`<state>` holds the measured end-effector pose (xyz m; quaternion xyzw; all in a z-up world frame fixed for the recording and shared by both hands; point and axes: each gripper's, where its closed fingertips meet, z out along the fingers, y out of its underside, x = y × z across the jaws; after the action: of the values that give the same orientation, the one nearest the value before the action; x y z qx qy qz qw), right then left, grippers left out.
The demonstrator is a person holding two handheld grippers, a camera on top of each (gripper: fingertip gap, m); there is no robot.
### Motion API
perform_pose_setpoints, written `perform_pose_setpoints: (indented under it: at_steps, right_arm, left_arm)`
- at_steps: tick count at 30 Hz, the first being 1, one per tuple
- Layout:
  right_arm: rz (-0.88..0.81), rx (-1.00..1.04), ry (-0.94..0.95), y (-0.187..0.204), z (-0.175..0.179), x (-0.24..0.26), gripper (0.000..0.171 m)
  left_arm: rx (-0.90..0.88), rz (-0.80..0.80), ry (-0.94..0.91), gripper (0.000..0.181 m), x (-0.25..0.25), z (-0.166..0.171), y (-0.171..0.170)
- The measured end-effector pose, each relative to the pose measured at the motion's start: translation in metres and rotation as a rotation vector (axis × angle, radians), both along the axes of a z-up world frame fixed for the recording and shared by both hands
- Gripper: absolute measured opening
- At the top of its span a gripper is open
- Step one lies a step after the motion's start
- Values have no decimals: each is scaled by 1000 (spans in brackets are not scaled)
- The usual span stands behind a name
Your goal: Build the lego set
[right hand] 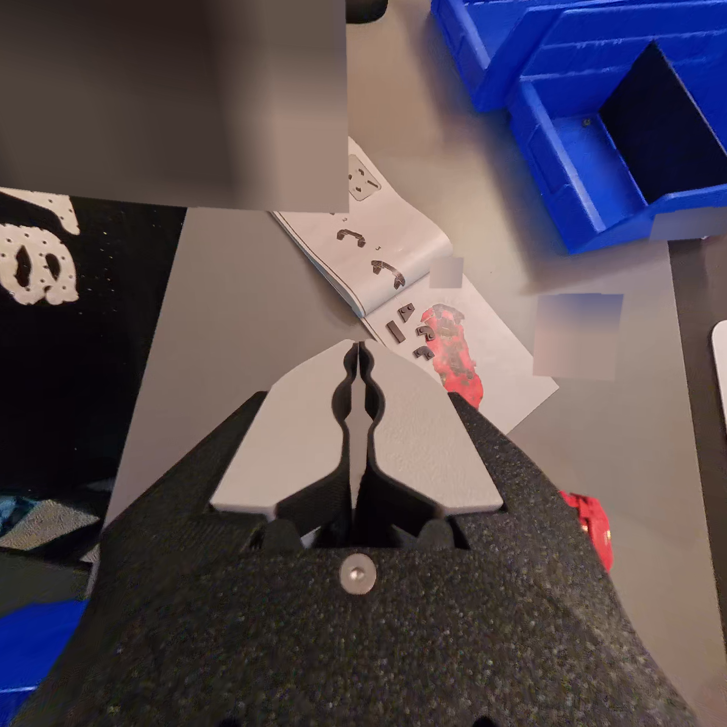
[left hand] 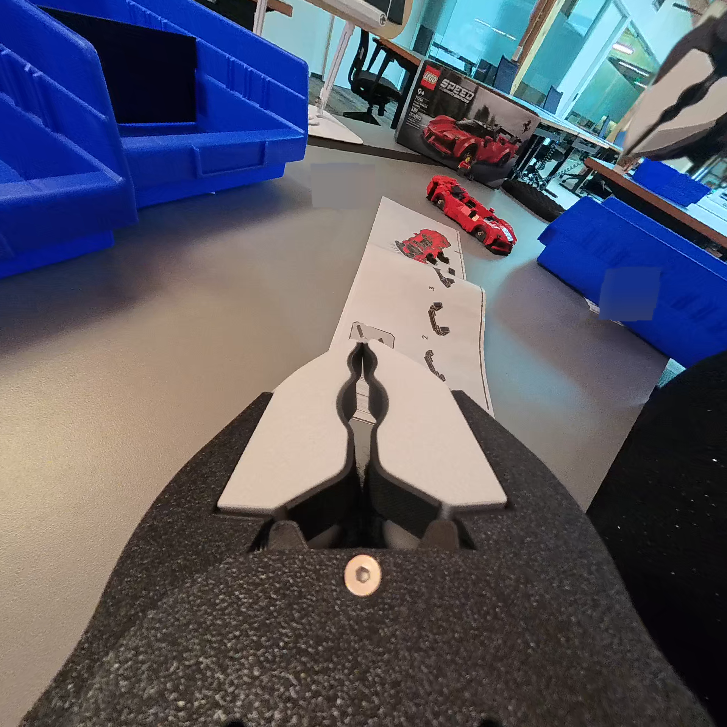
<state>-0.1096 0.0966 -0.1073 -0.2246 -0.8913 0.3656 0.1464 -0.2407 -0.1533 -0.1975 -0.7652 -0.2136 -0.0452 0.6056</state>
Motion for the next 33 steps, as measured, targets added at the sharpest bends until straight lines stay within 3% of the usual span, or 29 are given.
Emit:
perform_pose_setpoints:
  at_steps: [6, 7, 9, 13, 15, 16, 19, 25, 29, 33]
  right_arm:
    - [-110, -16, -6, 14, 5, 36, 0]
    - [-136, -33, 1, 18, 9, 43, 8]
    - [-162, -42, 1, 25, 13, 66, 0]
    - [-255, -21, 32, 47, 24, 113, 0]
    - [-338, -1, 52, 67, 32, 138, 10]
    - [-364, 37, 56, 79, 34, 154, 1]
    - [-426, 143, 30, 113, 35, 202, 0]
    - [-398, 199, -255, 143, -14, 274, 11]
    - [-300, 263, -462, 142, -65, 299, 22]
    - [-334, 364, -591, 155, -100, 308, 35]
  left_arm:
    - [-4, -12, -3, 0, 1, -1, 1]
    - [-1, -10, -3, 0, 1, -1, 1]
    - [-1, -9, -1, 0, 1, 0, 1]
    - [-11, 14, 3, 0, -2, -1, 0]
    - [-19, 26, 11, 0, -3, -2, 0]
    - [-25, 36, 16, 0, -4, -2, 0]
    - [-38, 80, 15, 1, -8, -3, -2]
    - [27, 151, -12, 1, -12, 15, 7]
    - [41, 178, 56, 1, -10, 39, 16]
    - [54, 157, 85, 1, -1, 52, 26]
